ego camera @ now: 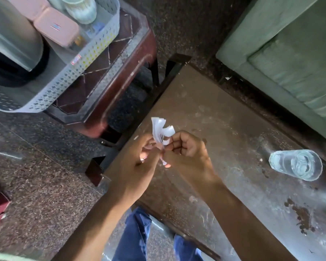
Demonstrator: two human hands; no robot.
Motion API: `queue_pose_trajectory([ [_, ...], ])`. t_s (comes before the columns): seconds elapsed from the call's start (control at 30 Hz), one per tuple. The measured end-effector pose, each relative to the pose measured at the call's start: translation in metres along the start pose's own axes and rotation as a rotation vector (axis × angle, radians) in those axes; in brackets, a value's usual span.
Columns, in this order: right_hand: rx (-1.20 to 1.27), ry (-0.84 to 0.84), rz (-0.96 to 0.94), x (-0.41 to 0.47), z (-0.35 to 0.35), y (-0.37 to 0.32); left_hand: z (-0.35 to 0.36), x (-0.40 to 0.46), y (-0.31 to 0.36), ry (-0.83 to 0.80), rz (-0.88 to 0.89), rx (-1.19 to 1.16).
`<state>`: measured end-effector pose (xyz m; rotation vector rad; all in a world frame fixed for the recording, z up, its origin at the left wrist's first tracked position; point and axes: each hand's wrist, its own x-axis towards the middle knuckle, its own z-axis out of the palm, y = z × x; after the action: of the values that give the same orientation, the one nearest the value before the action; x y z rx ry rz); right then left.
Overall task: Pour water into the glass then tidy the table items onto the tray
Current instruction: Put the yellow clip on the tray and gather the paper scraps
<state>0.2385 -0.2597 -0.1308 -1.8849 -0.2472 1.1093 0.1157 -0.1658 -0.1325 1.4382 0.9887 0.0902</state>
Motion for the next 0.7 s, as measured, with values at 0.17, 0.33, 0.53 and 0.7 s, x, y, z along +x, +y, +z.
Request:
queue_pose_trajectory([
  [0.17,0.136,-0.058,-0.072,0.021,0.033,-0.059,-0.038,0.023,0.025,0.185,0.174,-0.159],
  [0.33,0.133,-0.103,-0.187,0.038,0.066,-0.102,-0.077,0.048,0.053,0.337,0.292,-0.279],
  [0.53,0.125,-0.175,-0.314,0.069,0.085,-0.144,-0.126,0.088,0.082,0.449,0.345,-0.185],
  [0.7,-0.138,0.083,-0.431,0.113,0.089,-0.172,-0.167,0.123,0.093,0.562,0.489,0.331],
])
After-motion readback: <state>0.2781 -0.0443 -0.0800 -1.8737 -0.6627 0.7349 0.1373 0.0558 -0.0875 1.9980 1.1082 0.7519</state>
